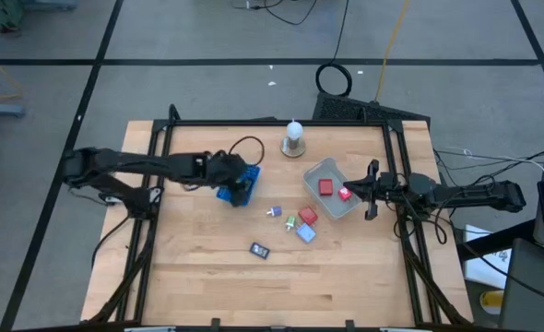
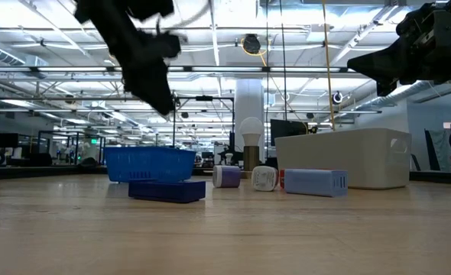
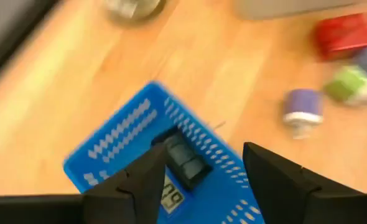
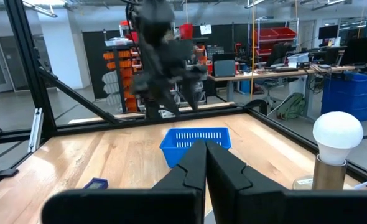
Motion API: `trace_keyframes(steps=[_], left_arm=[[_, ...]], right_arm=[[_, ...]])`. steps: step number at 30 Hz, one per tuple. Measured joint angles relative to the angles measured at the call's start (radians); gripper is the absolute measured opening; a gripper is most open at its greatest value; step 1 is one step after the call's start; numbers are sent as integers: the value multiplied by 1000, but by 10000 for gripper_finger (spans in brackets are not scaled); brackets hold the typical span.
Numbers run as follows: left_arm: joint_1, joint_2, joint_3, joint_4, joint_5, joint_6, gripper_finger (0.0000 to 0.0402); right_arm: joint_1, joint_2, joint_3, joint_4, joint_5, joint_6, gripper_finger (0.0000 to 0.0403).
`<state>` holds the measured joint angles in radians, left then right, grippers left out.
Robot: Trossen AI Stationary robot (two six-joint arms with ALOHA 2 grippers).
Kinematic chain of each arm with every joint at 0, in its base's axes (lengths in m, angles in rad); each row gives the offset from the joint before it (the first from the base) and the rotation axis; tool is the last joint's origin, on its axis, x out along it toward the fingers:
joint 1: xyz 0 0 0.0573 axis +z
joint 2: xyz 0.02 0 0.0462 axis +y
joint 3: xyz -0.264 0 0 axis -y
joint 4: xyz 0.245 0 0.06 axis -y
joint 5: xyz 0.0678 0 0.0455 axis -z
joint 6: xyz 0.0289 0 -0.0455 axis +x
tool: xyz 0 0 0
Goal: Pick & Place Office items
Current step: Put the light blue charger into the gray bin
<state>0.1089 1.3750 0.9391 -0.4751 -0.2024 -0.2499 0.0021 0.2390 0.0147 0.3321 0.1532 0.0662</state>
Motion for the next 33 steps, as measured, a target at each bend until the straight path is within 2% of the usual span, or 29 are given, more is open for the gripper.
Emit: trace_keyframes(steps=[3,6,9,12,15,20,24,30,33], left_arm=[[-68,-94,0,9,-39,94,189],[-153,-187,0,18,-127,152,153],[-233,-265,1,31,-208,181,106],[-297,-332,1,23,-230,228,51],[-343,-386,1,-22,-274,196,9],[-400,-459,1,-97,-372,105,6],[-411,-516,-12,-106,-393,123,5],[-315,-598,-85,-75,-306,142,4],[-264,-649,-162,9,-222,175,2]], right_arm=[[0,0,0,0,0,0,0],[0,0,0,6,0,14,0],[0,0,0,11,0,19,0],[0,0,0,11,-1,19,0],[0,0,0,11,-1,24,0],[0,0,0,11,-1,27,0],[0,0,0,11,-1,27,0],[0,0,0,11,-1,26,0],[0,0,0,11,-1,26,0]])
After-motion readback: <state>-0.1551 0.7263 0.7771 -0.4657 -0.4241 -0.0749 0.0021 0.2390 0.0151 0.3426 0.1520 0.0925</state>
